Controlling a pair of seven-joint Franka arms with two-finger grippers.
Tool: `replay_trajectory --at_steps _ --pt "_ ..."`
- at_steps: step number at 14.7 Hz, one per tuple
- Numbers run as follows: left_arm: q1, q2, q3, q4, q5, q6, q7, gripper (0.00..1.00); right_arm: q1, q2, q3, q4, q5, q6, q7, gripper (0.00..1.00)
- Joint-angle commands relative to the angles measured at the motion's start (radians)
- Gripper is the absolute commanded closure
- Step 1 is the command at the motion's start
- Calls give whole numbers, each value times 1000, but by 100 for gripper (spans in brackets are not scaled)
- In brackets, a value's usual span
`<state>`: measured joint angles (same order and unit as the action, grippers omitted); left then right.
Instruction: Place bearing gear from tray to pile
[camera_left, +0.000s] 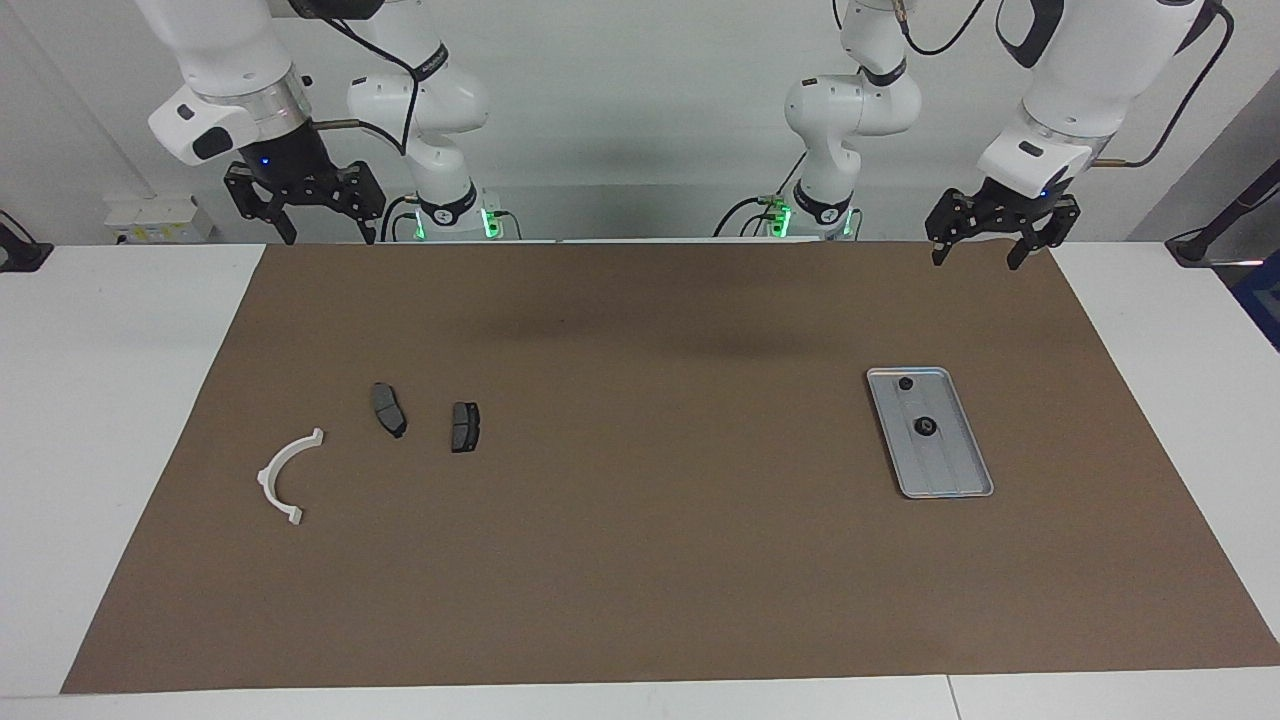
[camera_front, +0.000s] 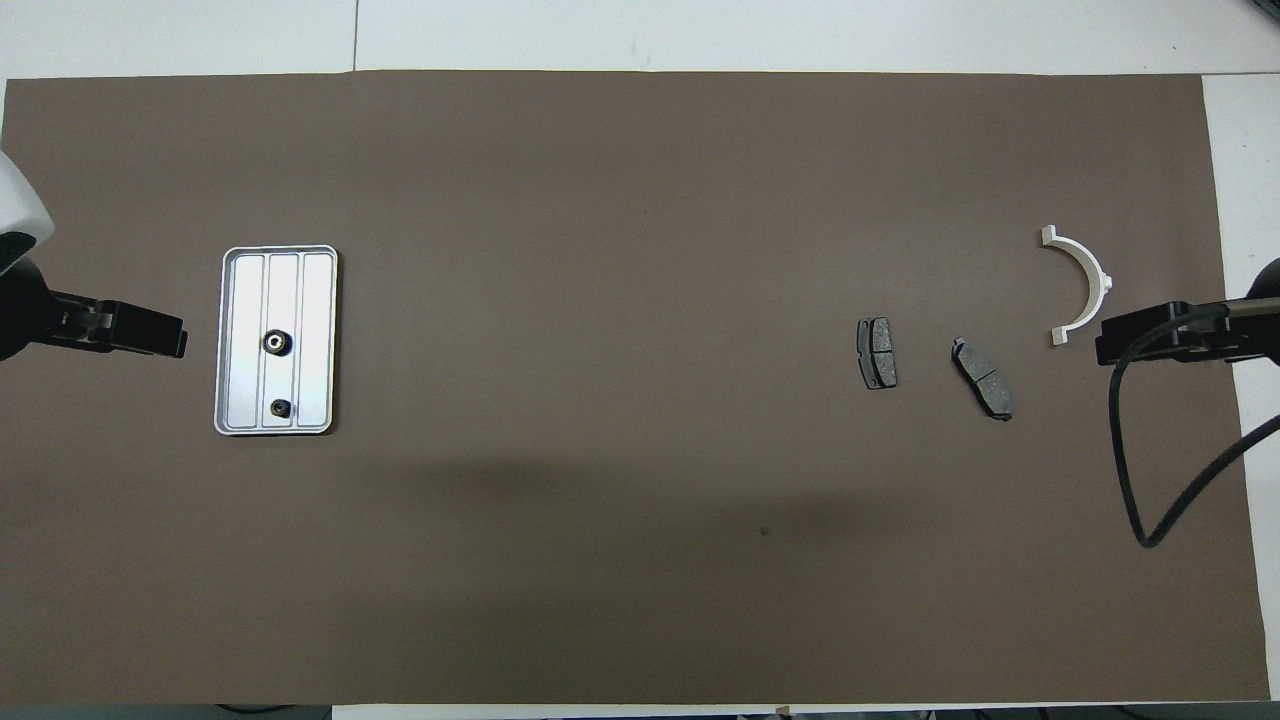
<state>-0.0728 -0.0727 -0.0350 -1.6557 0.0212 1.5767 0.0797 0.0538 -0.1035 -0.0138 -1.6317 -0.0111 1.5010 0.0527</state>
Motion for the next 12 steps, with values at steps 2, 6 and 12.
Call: replay_trajectory --at_steps 2,6,12 --pt "-5 4 1 2 -7 11 14 0 -5 -4 5 -7 -9 1 15 0" --pt "-1 2 1 -3 -17 -7 14 0 -5 -4 5 -7 -9 1 15 0" --pt "5 -1 1 -12 -21 5 -15 0 -5 -4 5 -7 -9 1 15 0"
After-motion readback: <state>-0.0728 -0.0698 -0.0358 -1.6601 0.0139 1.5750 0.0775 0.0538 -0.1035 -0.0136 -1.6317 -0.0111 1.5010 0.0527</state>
